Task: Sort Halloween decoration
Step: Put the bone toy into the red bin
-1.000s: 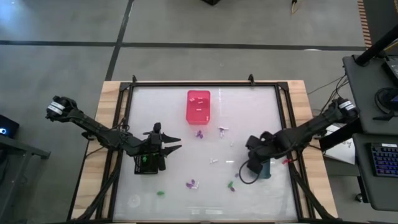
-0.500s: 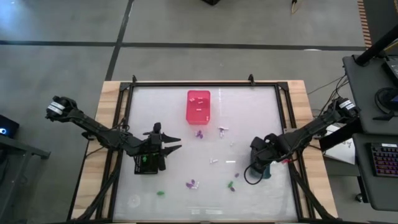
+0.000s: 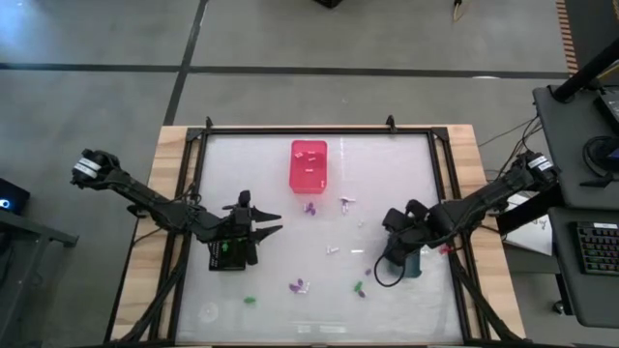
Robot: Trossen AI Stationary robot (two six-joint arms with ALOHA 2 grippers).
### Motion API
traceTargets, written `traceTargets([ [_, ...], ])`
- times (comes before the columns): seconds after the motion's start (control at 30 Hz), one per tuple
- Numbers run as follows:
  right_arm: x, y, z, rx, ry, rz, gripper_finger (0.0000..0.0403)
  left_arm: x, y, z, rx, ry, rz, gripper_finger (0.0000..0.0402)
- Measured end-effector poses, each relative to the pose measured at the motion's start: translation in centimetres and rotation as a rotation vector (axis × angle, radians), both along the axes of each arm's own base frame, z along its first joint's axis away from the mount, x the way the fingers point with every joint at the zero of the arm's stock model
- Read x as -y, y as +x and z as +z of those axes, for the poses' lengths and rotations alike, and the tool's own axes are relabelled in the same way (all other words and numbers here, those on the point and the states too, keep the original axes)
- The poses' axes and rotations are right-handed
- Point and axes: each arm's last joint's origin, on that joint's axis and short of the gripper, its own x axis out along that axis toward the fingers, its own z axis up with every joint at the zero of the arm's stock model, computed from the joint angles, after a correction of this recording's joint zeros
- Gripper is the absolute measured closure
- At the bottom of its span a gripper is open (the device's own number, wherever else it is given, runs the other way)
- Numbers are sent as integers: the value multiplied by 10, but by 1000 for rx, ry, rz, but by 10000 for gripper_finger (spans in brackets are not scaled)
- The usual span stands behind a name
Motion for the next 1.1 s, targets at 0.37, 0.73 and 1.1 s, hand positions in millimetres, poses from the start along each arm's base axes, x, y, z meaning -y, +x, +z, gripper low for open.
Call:
traceTargets([
  [0.37, 27, 27, 12, 8, -111, 161, 315, 0, 0, 0, -1, 6, 0, 298],
  [0.73, 41, 60, -27, -213, -290, 634, 305, 0, 0, 0, 2, 12, -1, 298],
  [1.1, 60, 86, -66, -357, -205, 729, 318, 0, 0, 0, -1, 16, -1, 298],
])
